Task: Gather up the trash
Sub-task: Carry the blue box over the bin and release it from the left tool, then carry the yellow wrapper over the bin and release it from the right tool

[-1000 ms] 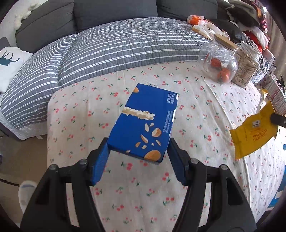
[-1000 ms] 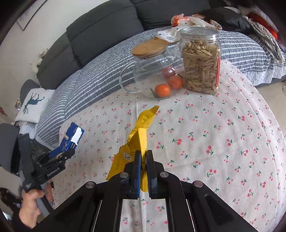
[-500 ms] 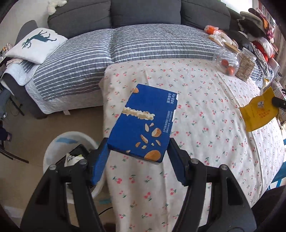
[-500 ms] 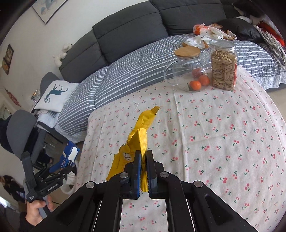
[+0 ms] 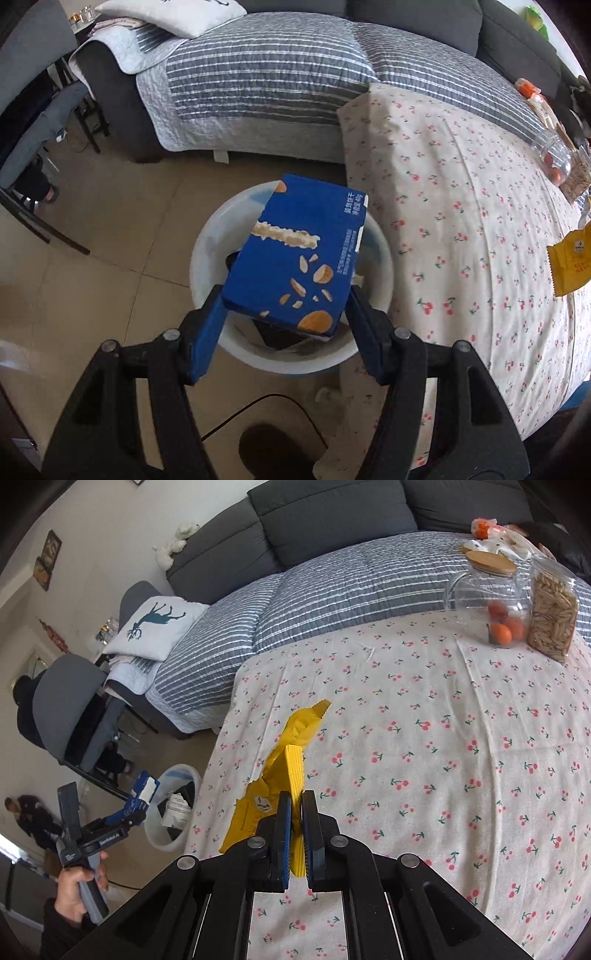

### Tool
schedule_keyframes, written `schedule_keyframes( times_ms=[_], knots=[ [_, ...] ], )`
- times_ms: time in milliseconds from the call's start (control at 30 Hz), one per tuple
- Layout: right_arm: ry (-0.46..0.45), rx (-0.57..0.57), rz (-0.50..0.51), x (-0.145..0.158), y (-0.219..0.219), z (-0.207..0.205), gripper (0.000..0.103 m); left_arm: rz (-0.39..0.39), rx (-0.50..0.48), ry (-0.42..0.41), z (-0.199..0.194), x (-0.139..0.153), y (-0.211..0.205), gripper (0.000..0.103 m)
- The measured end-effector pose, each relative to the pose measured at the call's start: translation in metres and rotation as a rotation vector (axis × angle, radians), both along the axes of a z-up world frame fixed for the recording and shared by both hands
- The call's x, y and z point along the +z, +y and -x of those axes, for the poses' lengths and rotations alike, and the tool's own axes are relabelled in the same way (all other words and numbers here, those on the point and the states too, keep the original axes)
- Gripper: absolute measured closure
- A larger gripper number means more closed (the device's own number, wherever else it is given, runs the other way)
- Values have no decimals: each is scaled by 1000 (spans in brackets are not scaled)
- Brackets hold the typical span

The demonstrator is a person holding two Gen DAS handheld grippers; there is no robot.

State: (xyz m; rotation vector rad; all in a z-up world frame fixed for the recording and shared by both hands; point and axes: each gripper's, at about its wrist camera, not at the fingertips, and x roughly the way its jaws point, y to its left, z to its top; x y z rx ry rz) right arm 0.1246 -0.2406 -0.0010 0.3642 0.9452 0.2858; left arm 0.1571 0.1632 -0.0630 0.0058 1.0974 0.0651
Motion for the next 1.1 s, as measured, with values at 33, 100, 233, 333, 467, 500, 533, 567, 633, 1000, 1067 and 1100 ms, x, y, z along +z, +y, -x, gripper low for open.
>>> schedule_keyframes(
  times_ms=[33,100,233,333,467,500,533,567,633,1000,1067,1100],
  knots=[
    [2,6,2,-2,4,-3,97,-5,7,8,1,-4,5,37],
    [7,17,4,-4,12,-7,97,-11,21,18,-1,-10,13,37],
    [16,33,13,-10,29,-14,97,-29,32,28,-10,-21,22,37],
    [22,44,15,-14,40,-19,97,-24,39,36,-15,-27,30,36],
    [13,66,25,-15,57,-25,97,3,49,38,-17,-31,39,26],
    [8,74,28,-15,63,-26,97,18,56,39,-16,-31,42,22],
    [3,82,30,-15,68,-26,97,38,58,37,-15,-31,44,21],
    [0,89,31,-15,74,-26,97,51,58,37,-14,-30,47,21],
    [-2,107,38,-16,88,-26,97,64,60,34,-10,-27,51,21],
    [-42,191,128,-31,192,-43,97,17,125,50,12,-17,72,12],
    [-78,199,202,-32,214,-47,97,33,129,44,14,-13,75,12],
    [-96,209,233,-34,225,-48,97,41,128,38,15,-11,76,12]
  ],
)
